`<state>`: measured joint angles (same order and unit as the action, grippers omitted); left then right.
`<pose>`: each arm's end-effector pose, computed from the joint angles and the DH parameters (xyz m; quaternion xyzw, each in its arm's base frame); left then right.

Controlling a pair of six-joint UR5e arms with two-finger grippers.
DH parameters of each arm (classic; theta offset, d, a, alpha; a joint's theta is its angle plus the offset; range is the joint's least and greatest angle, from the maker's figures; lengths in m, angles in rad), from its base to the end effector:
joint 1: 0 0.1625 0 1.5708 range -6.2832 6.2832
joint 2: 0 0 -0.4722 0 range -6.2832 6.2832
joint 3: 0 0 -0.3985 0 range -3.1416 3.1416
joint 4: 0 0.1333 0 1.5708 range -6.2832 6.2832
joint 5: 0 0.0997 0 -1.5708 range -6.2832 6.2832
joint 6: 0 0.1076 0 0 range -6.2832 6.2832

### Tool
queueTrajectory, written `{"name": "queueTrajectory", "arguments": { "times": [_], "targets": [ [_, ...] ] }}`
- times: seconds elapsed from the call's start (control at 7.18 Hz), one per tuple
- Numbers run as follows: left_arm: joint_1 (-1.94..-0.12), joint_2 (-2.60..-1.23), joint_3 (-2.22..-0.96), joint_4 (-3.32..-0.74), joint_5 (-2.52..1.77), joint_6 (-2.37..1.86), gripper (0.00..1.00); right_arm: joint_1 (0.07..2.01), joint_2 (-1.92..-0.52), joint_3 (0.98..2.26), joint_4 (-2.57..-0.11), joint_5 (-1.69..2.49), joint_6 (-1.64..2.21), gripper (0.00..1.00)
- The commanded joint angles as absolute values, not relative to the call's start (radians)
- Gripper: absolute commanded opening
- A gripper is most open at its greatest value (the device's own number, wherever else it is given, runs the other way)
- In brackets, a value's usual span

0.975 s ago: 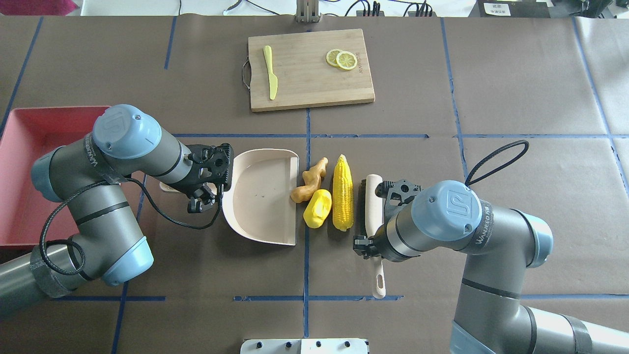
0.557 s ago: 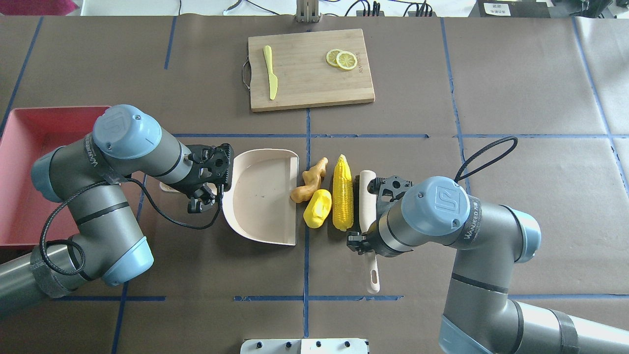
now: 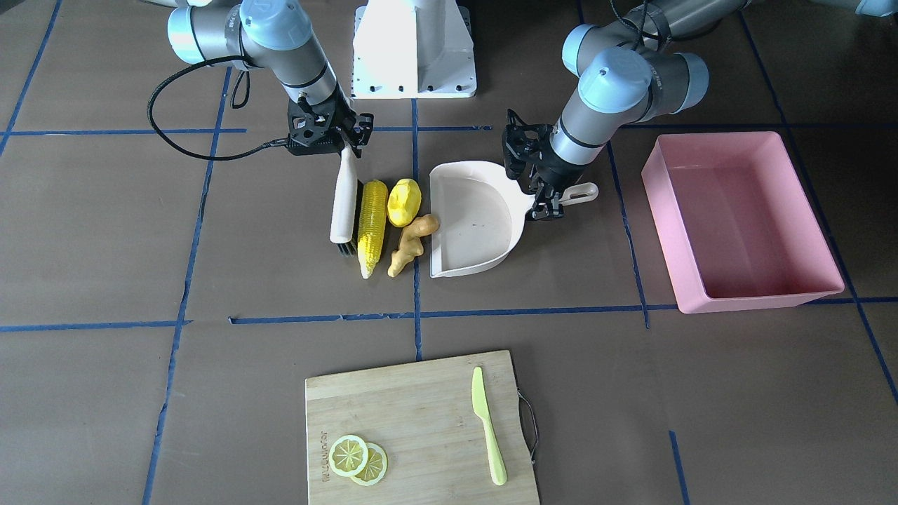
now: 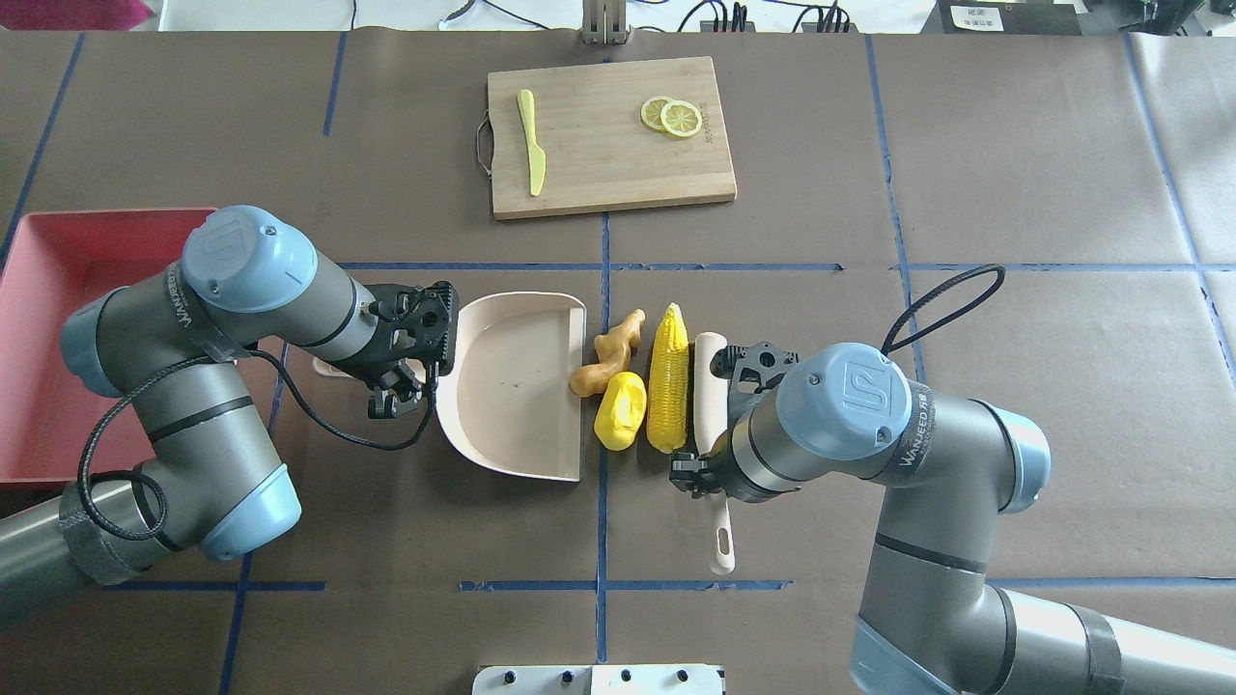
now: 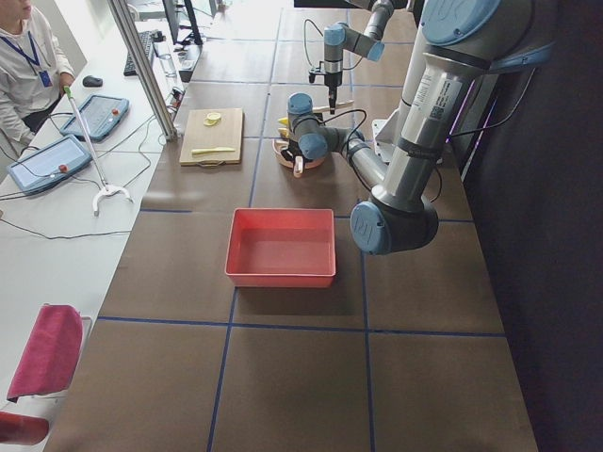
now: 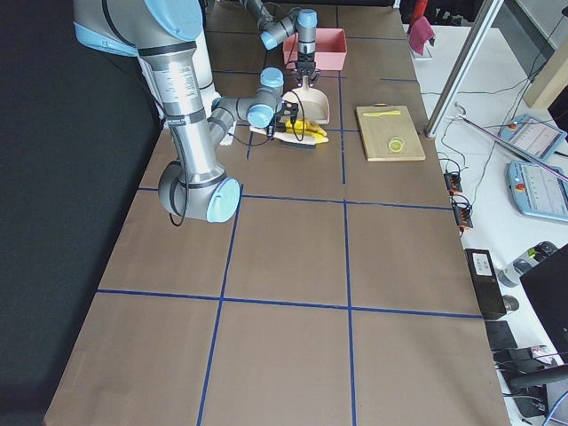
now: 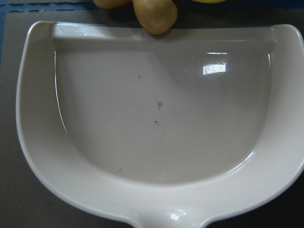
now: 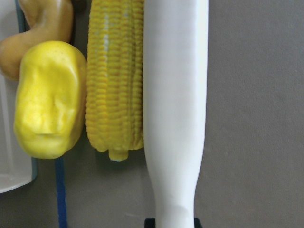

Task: Sweep and dump trash into bin
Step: 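Sweep the corn, squash and ginger into the dustpan with the right gripper's brush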

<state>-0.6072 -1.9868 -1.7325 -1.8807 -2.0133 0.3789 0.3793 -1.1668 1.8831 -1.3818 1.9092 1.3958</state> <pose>0.4947 -0.4499 0.3609 0.3440 0.3105 0.6218 0.6313 -0.5468 -0.3230 0.3193 -0.0277 -0.4561 0.0171 0.8893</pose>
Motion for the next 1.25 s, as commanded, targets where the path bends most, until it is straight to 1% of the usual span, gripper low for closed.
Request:
{"name": "queueTrajectory", "arguments": {
  "times": [0.0,0.84,1.11],
  "targets": [
    [-0.606,-1.988,-1.73,-1.881,-2.013,0.379,0.0,0.379,-1.131,1.864,-1.384,1.91,1.396,0.0],
    [-0.604,-1.988,-1.727,-1.881,-2.014,0.379,0.0,0.364,-1.078,1.832,-1.381,1.908,1.407,0.0],
    [-0.604,-1.99,-1.727,-1.881,-2.014,0.377,0.0,0.36,-1.037,1.795,-1.381,1.907,1.41,0.0]
  ]
}}
